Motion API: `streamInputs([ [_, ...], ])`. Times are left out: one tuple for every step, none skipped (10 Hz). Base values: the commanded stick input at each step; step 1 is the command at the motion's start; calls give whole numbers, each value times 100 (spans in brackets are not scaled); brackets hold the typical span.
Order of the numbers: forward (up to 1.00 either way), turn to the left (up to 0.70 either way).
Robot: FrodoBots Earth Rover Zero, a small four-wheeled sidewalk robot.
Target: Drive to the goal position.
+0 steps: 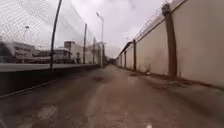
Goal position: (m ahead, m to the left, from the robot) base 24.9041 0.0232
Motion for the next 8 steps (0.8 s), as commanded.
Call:
streamInputs([
  [85,0],
  [85,0],
  [85,0],
  [85,0],
  [85,0],
  [85,0],
  [85,0],
  [85,0],
])
